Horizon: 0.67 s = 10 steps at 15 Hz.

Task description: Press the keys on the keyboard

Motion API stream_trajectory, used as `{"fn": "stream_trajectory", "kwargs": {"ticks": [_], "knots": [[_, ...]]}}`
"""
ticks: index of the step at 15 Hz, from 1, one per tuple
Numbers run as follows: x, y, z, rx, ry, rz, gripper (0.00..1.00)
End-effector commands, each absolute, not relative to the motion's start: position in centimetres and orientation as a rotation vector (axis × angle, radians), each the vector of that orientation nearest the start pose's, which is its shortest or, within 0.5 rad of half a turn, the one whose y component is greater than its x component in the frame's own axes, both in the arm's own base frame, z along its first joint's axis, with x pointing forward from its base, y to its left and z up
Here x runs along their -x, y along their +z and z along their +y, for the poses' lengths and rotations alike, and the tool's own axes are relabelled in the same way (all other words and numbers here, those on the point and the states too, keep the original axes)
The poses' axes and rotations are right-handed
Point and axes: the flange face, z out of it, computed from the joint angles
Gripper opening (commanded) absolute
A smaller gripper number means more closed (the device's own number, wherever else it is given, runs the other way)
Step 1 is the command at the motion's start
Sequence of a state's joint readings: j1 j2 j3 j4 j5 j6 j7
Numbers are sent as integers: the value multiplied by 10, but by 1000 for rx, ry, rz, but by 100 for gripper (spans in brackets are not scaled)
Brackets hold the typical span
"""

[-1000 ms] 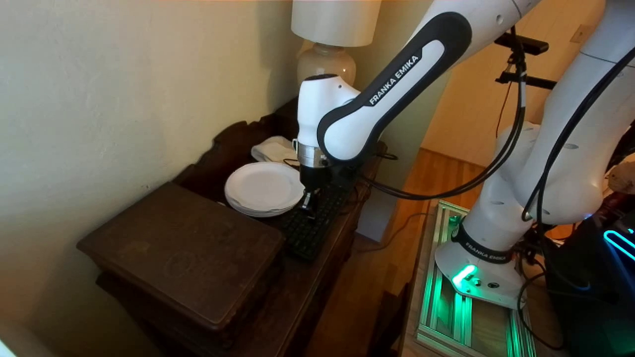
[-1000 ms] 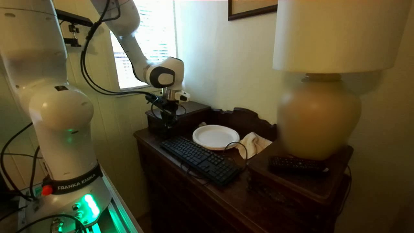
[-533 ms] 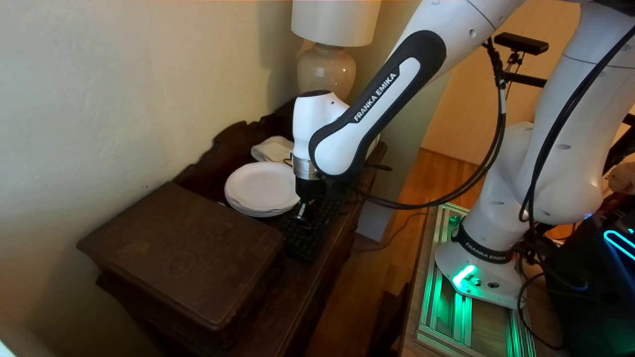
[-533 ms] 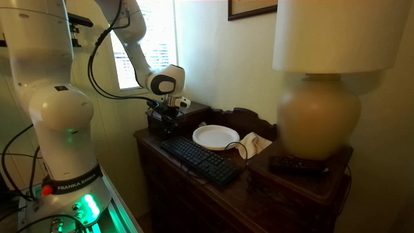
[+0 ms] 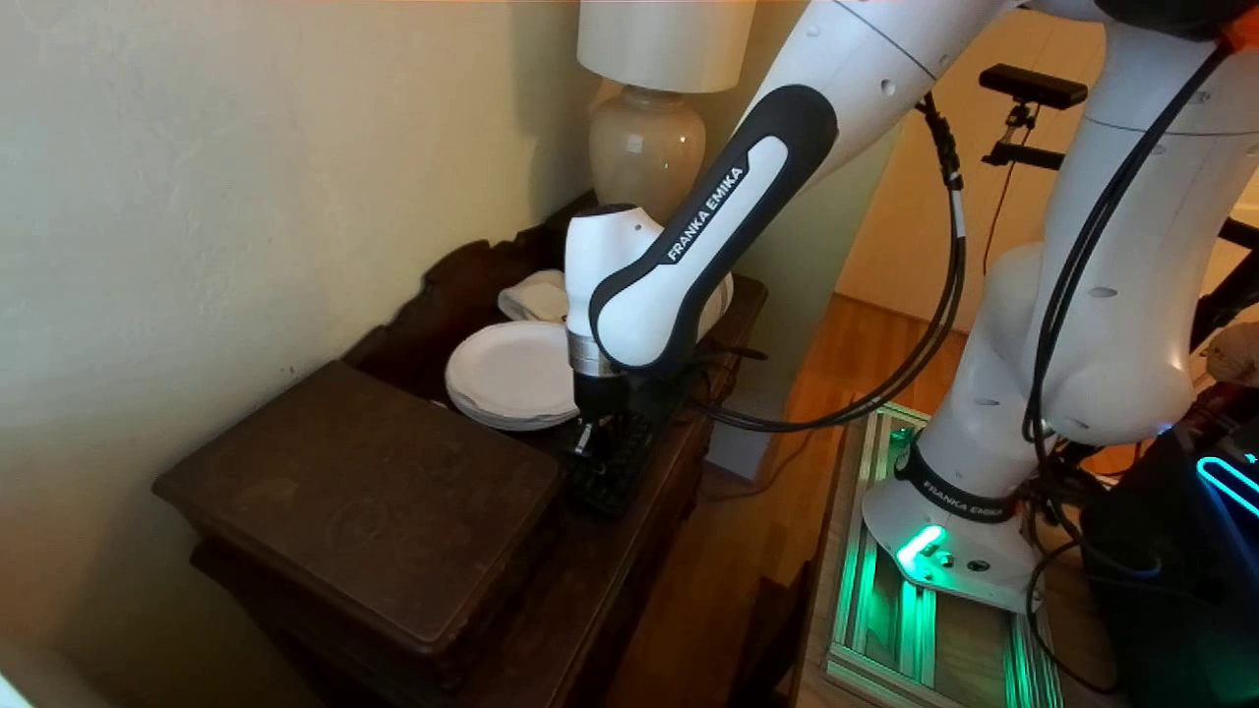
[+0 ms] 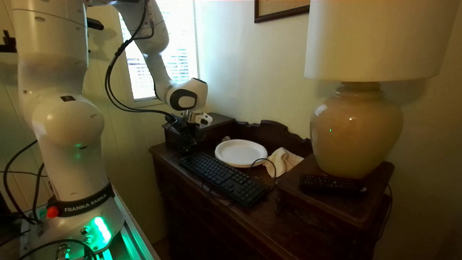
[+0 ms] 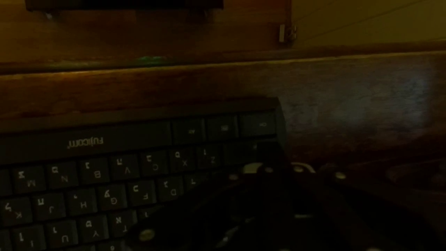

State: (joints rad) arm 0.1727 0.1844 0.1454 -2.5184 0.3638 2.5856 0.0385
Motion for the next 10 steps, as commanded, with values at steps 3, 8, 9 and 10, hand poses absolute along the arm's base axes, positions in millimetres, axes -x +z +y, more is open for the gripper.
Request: {"fn": "stream_trajectory", "kwargs": {"ticks": [3,8,9,10], "knots": [[-441,187,137,2938,218,141,0],[-447,183,136,2935,216,152,0],[-448,183,136,2933,216,154,0],[-449,182,135,2930,219,155,0]]}}
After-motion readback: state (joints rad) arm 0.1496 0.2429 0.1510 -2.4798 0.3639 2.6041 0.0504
